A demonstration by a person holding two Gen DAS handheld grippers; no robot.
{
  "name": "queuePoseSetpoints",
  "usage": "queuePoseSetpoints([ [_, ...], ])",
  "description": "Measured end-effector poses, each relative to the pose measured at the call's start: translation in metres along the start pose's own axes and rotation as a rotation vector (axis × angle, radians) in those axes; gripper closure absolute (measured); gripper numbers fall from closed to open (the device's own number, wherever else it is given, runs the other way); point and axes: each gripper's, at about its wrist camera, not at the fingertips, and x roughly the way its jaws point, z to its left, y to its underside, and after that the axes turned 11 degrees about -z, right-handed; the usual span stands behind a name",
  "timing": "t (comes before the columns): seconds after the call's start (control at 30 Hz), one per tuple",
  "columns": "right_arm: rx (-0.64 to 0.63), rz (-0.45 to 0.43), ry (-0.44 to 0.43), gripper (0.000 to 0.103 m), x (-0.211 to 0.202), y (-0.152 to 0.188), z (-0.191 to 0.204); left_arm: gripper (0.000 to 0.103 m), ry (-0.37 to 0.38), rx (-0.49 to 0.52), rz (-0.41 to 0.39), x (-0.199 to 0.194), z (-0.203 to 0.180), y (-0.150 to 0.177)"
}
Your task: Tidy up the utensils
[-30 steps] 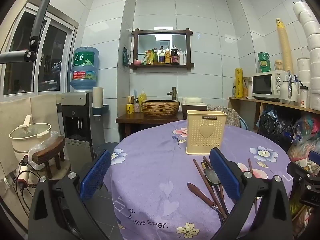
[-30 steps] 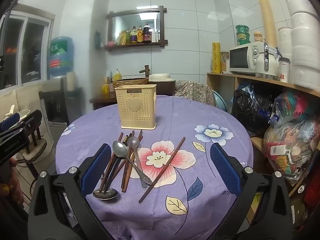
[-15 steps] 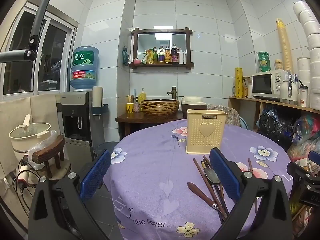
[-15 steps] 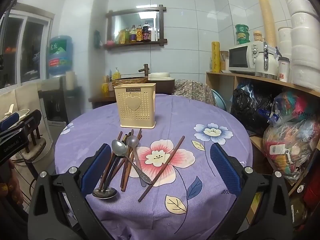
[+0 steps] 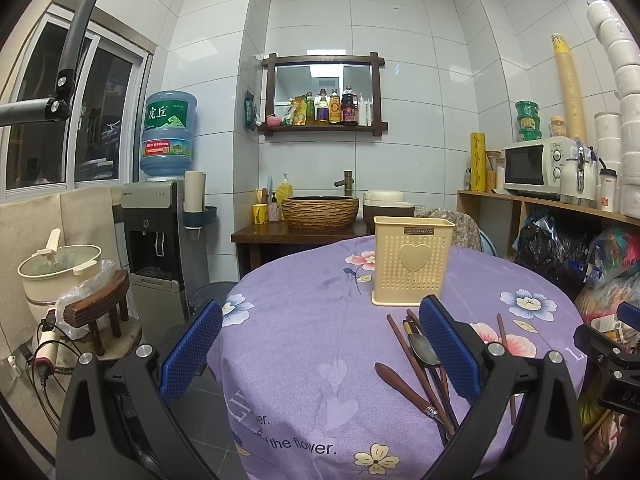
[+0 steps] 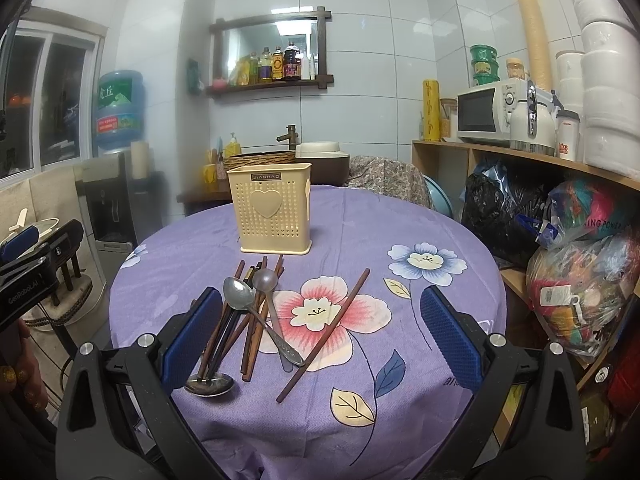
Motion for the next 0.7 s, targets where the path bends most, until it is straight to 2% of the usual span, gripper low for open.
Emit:
queuePoseSetpoints([
  [0.7, 0.004, 0.002, -0.001, 0.005, 0.0011, 0.0014, -0.0006, 0.005, 0.0, 0.001, 0.003, 0.0008, 0.0, 0.0016],
])
